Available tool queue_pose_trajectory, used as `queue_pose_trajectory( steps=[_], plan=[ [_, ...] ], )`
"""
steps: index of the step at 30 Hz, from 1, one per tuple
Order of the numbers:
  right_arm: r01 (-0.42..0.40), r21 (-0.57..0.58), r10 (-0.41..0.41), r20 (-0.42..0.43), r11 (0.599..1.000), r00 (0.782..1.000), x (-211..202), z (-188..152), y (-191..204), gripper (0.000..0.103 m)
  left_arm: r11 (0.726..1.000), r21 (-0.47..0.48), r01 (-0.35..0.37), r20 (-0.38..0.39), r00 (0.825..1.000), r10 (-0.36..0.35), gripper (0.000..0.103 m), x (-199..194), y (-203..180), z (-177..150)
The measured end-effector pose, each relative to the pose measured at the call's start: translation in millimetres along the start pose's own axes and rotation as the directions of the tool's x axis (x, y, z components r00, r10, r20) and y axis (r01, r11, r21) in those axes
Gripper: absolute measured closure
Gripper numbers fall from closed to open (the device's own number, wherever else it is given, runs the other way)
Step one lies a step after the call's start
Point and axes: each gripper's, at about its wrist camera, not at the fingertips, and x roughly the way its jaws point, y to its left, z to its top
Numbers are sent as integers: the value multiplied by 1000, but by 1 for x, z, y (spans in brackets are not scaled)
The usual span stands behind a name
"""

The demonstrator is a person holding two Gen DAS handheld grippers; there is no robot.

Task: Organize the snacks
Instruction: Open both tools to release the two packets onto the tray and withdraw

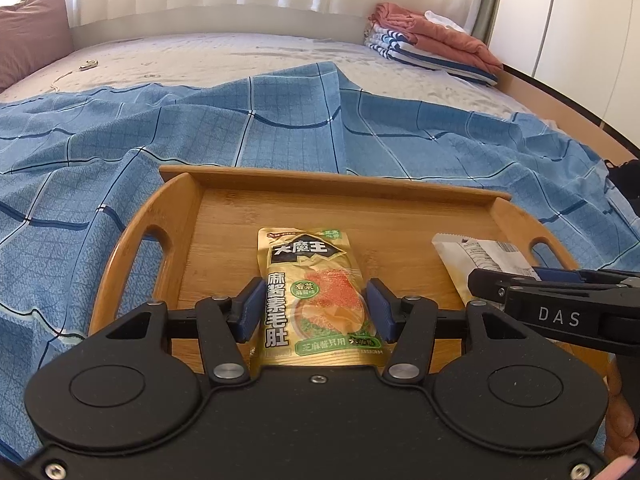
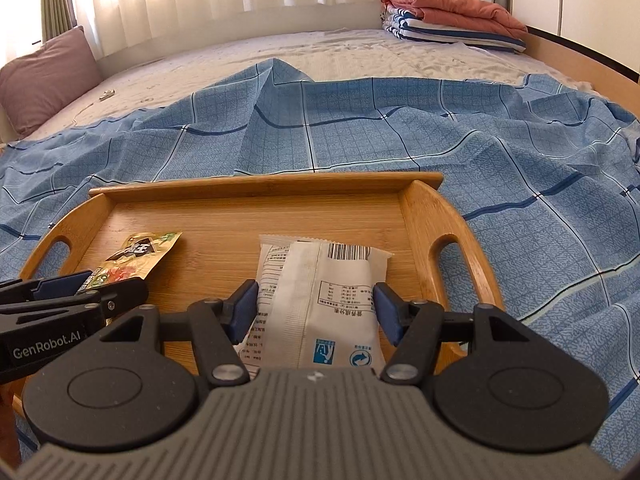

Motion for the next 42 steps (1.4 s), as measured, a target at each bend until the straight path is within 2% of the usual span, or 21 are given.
queue_pose_trajectory(
  steps=[14,17,19,21,23,25,33,42],
  plan=[
    [-1,3,1,-5,1000,1000,1,-1,1,38,1000,18,-17,-7,1000,17,45,4,-1,-5],
    [2,6,-2,-6,1000,1000,1,-1,2,34,999,37,-24,-8,1000,24,43,4,-2,-6],
    [5,12,-5,-8,1000,1000,1,-1,1,27,999,41,-27,-7,1000,28,42,3,-2,-7],
    [0,23,1,-6,1000,1000,1,-1,-1,26,999,34,-25,-3,1000,25,40,1,0,-6],
    [-9,38,9,-6,999,1000,0,-1,-3,23,1000,21,-18,4,1000,18,28,-3,1,-5],
    [-13,51,13,-2,999,1000,-2,-1,-5,14,1000,25,-5,19,1000,4,21,-8,2,-4],
    [-35,62,33,31,997,999,-26,1,-5,10,998,57,-4,54,999,1,15,-42,-1,-1],
    [-72,39,67,104,997,992,-80,-9,-7,6,993,113,17,97,995,-28,10,-110,-2,-18]
  ],
)
